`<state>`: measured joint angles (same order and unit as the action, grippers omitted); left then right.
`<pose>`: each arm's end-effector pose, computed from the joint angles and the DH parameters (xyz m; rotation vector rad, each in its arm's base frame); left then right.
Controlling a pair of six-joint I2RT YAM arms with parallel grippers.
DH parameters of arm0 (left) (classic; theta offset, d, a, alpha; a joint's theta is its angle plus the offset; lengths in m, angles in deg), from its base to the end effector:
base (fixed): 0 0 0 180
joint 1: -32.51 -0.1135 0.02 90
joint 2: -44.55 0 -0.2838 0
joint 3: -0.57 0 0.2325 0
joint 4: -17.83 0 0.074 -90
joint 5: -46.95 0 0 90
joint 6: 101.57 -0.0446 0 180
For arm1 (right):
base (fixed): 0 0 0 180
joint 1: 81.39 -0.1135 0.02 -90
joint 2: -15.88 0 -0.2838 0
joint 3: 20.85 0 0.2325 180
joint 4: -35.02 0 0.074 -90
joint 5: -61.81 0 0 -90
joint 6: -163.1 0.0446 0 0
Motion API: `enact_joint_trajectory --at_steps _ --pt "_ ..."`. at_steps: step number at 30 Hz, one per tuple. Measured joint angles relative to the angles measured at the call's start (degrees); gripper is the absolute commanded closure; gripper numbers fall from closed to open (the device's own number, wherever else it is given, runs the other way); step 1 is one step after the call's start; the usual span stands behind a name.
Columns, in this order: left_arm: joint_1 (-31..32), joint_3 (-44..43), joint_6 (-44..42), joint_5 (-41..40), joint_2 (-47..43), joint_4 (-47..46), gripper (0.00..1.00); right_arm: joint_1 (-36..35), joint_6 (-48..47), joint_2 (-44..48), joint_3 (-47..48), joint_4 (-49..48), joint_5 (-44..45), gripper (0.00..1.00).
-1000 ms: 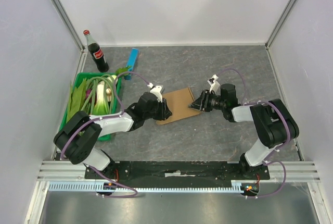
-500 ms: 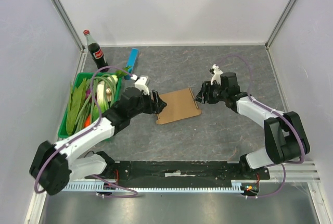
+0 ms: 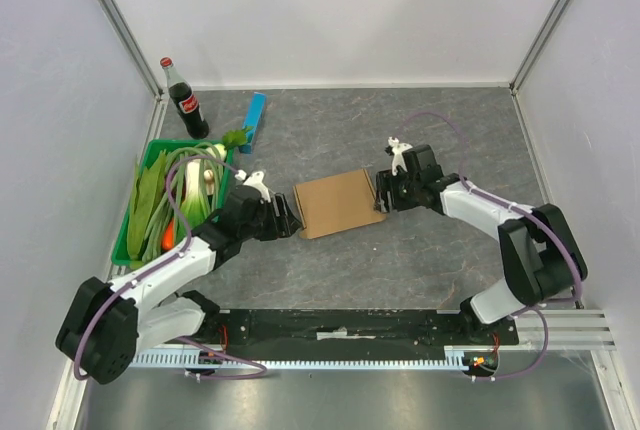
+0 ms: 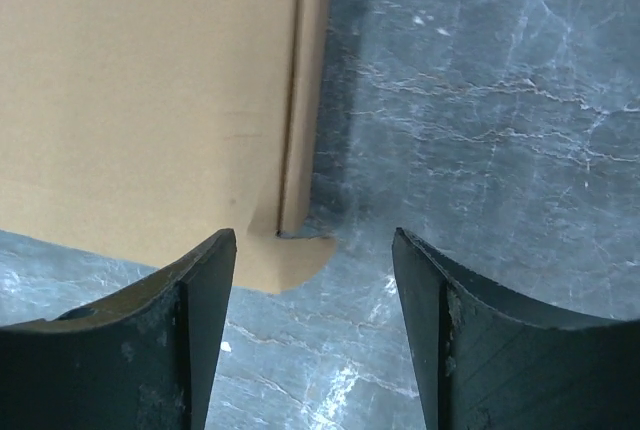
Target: Fold the paper box
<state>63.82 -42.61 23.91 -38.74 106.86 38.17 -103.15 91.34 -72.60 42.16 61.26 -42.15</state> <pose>0.1685 -0.1064 0.2133 -0.0439 2.3551 -0.6858 0.2700 0.1194 0.2052 -0.1853 2.5268 0.5918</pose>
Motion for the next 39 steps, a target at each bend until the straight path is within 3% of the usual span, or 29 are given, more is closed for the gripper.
enact_joint_trajectory --at_steps 4,9,13,16,20,25,29,39 --pt "0.0 1.1 1.8 0.3 -3.5 -0.4 0.32 -9.0 -3.4 5.1 -0.1 2.5 10.3 0.26" --pt "-0.1 1.6 6.1 -6.0 -13.6 3.5 0.31 -32.7 -13.6 11.0 0.1 2.0 30.1 0.26" --pt "-0.1 1.6 11.5 -13.3 -25.4 10.1 0.31 -49.5 -27.6 10.5 -5.6 -6.7 46.5 0.31" --pt "-0.1 1.7 13.9 -16.0 -31.6 13.5 0.31 -55.6 -37.0 8.2 -11.6 -12.5 52.9 0.39" --pt "-0.1 2.0 15.3 -18.1 -36.8 17.0 0.31 -57.4 -44.8 1.7 -13.5 -17.9 59.5 0.50" --pt "-0.1 2.5 15.7 -18.5 -39.5 19.9 0.31 -57.4 -50.1 -5.3 -13.5 -24.7 63.1 0.41" --pt "-0.1 2.5 15.7 -18.4 -40.9 21.9 0.31 -57.3 -53.2 -10.9 -13.5 -30.3 66.3 0.44" --pt "-0.1 2.5 15.7 -18.8 -44.9 24.8 0.32 -54.4 -61.5 -19.0 -12.9 -44.5 72.6 0.73"
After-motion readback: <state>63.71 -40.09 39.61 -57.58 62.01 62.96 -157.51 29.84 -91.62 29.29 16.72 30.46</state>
